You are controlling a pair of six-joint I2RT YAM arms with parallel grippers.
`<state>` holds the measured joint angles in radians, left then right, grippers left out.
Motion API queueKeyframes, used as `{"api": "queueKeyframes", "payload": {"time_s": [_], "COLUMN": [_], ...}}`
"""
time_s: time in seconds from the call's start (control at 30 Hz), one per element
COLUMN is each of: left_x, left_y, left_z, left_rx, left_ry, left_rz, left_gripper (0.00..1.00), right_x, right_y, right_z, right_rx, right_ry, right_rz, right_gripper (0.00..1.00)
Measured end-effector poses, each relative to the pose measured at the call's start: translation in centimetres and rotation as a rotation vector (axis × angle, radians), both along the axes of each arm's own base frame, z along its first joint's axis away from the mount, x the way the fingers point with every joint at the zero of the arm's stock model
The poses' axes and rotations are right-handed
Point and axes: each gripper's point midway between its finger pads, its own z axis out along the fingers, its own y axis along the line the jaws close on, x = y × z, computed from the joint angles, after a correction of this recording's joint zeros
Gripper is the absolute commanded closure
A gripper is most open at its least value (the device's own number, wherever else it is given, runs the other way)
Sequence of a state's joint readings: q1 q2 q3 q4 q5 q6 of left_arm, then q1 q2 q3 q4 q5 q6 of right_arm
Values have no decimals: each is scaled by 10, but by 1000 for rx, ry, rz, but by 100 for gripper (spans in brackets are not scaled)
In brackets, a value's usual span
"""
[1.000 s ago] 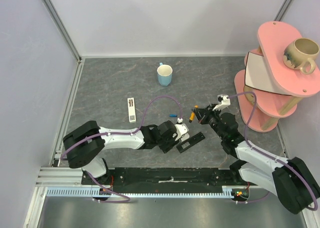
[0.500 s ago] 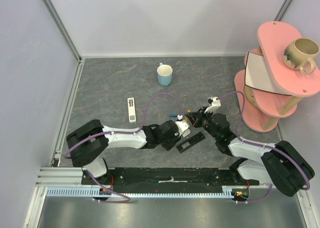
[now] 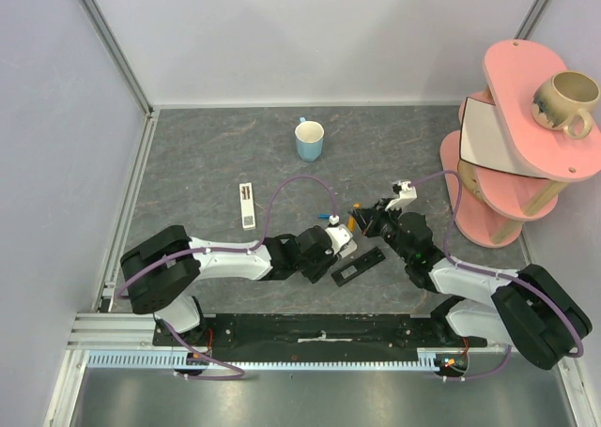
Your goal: Unload the batteries from the remote control
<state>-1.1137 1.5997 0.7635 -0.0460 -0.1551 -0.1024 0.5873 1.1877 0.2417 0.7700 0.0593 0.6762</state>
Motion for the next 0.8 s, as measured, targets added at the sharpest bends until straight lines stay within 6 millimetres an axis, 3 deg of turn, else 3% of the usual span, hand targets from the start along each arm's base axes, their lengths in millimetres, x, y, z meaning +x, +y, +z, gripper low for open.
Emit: {"api": "queueKeyframes", "payload": {"time_s": [0.27, 0.57, 0.8], "left_x": [-1, -1, -1], "left_y": [0, 0, 0], "left_z": [0, -1, -1], "left_rx": [0, 1, 2], "left_ry": [4, 5, 5], "left_rz": [0, 0, 0], "left_gripper": [80, 82, 82], "right_x": [5, 13, 15], "right_y": [0, -4, -4], "right_z": [-6, -2, -10], "right_rx": [-24, -38, -64], "right_ry": [-3, -19, -5], "right_rz": [-10, -49, -59], "right_gripper": [100, 100, 100]}}
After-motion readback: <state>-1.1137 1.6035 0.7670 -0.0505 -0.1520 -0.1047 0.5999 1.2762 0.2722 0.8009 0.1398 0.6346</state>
